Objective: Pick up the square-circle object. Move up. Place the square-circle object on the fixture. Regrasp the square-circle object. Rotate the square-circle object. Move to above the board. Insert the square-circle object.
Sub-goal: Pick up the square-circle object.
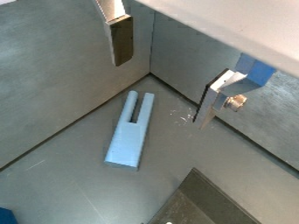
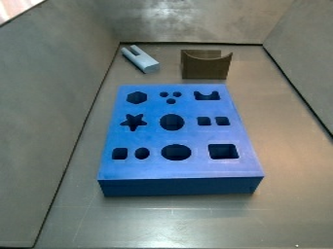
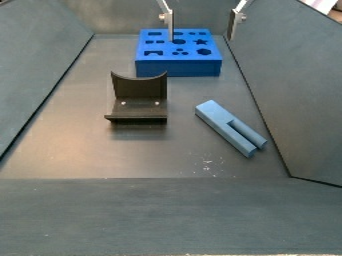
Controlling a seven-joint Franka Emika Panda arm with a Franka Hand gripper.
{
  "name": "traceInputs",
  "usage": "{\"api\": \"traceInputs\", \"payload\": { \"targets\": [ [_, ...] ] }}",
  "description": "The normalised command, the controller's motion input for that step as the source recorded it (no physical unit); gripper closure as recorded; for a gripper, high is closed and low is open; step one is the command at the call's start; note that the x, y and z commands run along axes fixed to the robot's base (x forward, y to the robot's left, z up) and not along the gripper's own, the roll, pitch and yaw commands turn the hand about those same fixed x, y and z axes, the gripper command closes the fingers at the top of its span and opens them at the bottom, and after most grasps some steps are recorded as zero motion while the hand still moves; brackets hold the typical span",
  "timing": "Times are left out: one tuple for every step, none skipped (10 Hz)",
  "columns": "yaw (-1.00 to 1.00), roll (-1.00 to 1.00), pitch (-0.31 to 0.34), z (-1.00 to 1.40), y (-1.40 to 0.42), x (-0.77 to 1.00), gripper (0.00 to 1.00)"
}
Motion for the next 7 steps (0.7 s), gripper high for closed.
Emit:
{"api": "traceInputs", "payload": {
  "targets": [
    [0.03, 0.00, -0.041, -0.09, 0.00, -0.11, 0.00],
    [0.84, 0.00, -0.134, -0.82, 0.25, 0.00, 0.00],
    [1.00, 0.00, -0.144, -0.92, 0.07, -0.17, 0.00],
    [1.00, 0.00, -0.146, -0.92, 0.06, -0.18, 0.00],
    [1.00, 0.00, -0.137, -0.91, 0.05, -0.18, 0.00],
    [1.00, 0.00, -0.130, -0.91, 0.05, -0.17, 0.00],
    [1.00, 0.00, -0.129, -0.91, 0.05, -0.17, 0.00]
  ]
}}
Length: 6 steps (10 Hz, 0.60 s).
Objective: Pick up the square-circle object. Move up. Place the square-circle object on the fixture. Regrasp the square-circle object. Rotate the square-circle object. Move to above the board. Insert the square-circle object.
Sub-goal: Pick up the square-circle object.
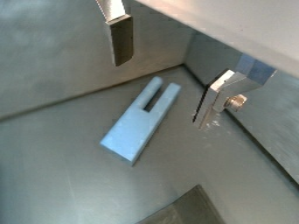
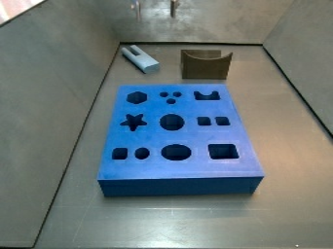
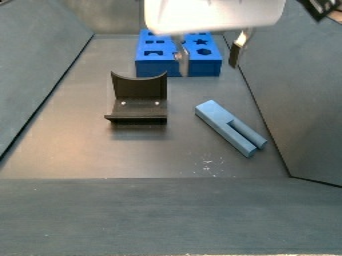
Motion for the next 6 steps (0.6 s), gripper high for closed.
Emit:
{"api": "traceInputs", "payload": {
  "targets": [
    [1.00, 0.01, -0.137, -0.94, 0.03, -0.19, 0.00],
    [0.86, 0.00, -0.083, -0.99, 0.07, -0.13, 0.00],
    [0.58, -0.05, -0.126, -0.82, -0.09, -0.17, 0.00],
    [0.48, -0.06, -0.117, -0.83, -0.17, -0.23, 0.00],
    [0.21, -0.14, -0.120, -0.70, -0.18, -0.20, 0.00],
    [0.00, -0.22, -0.154, -0.57, -0.20, -0.22, 0.00]
  ]
}}
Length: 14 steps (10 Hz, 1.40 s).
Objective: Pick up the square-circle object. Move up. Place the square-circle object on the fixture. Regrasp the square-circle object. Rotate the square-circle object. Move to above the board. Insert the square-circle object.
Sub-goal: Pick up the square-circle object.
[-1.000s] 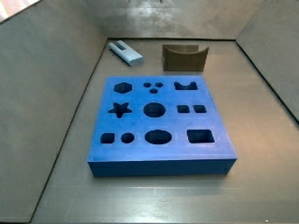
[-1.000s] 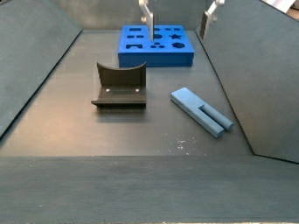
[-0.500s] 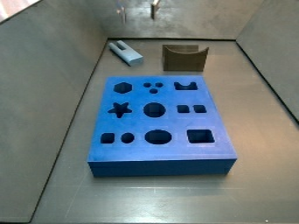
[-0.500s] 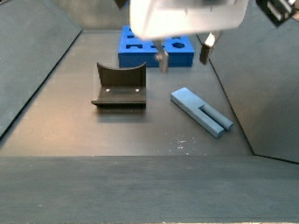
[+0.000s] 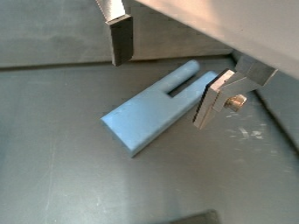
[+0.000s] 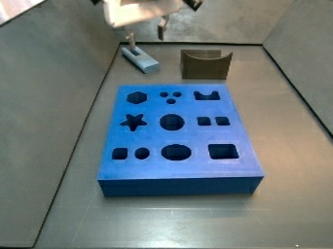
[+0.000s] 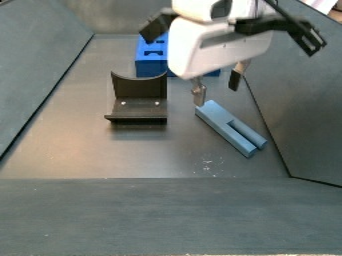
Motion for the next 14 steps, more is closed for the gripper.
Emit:
{"api": "traceInputs", "payload": {
  "targets": [
    [-0.15, -0.26, -0.221, -0.44, -0.24, -0.23, 0.00],
    [-0.24, -0.29, -0.297, -0.36, -0.12, -0.05, 0.00],
    [-0.24, -0.29, -0.281, -0.39, 0.00, 0.01, 0.00],
    [-0.17, -0.31, -0.231, -0.41, 0.00, 0.14, 0.00],
    [-0.14, -0.30, -0.183, -0.47, 0.09, 0.15, 0.00],
    [-0.05, -0.24, -0.166, -0.59, 0.00, 0.23, 0.00],
    [0.00, -0.24, -0.184, -0.55, 0.00, 0.14, 0.00],
    [0.00, -0.27, -0.171, -0.52, 0.00, 0.14, 0.00],
    [0.00, -0.27, -0.183, -0.48, 0.00, 0.12, 0.00],
    [0.00, -0.12, -0.144, -0.23, 0.00, 0.00, 0.00],
    [0.02, 0.00, -0.099, -0.18, -0.09, 0.01, 0.00],
    [0.08, 0.00, -0.124, -0.21, -0.11, 0.00, 0.00],
    [0.07, 0.03, 0.000, 0.00, -0.02, 0.03, 0.00],
    [0.03, 0.02, 0.000, 0.00, -0.03, 0.00, 0.00]
  ]
}}
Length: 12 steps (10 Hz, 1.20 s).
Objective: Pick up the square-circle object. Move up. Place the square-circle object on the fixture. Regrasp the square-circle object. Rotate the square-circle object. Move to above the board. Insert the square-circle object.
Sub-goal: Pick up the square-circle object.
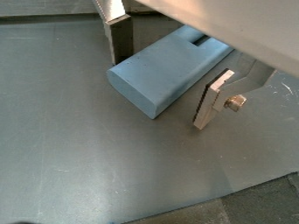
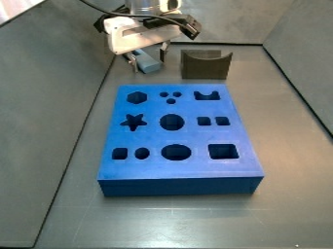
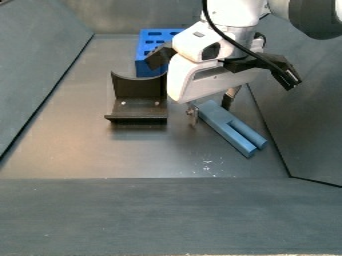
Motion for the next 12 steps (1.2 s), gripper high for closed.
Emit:
{"api": "traceInputs", "payload": {
  "targets": [
    [0.00, 0.00, 0.000, 0.00, 0.00, 0.00, 0.00],
    [0.00, 0.00, 0.000, 0.00, 0.00, 0.00, 1.00],
    [0.00, 0.00, 0.000, 0.00, 0.00, 0.00, 1.00],
    [0.00, 0.00, 0.000, 0.00, 0.00, 0.00, 1.00],
    [0.00, 0.00, 0.000, 0.00, 0.00, 0.00, 1.00],
    [0.00, 0.00, 0.000, 0.00, 0.00, 0.00, 1.00],
    [0.00, 0.00, 0.000, 0.00, 0.00, 0.00, 1.00],
    [0.00, 0.00, 0.000, 0.00, 0.00, 0.00, 1.00],
    [0.00, 0.00, 0.000, 0.00, 0.00, 0.00, 1.00],
    [0.00, 0.00, 0.000, 0.00, 0.00, 0.00, 1.00],
    [0.00, 0.00, 0.000, 0.00, 0.00, 0.00, 1.00],
    [0.00, 0.00, 0.000, 0.00, 0.00, 0.00, 1.00]
  ]
}}
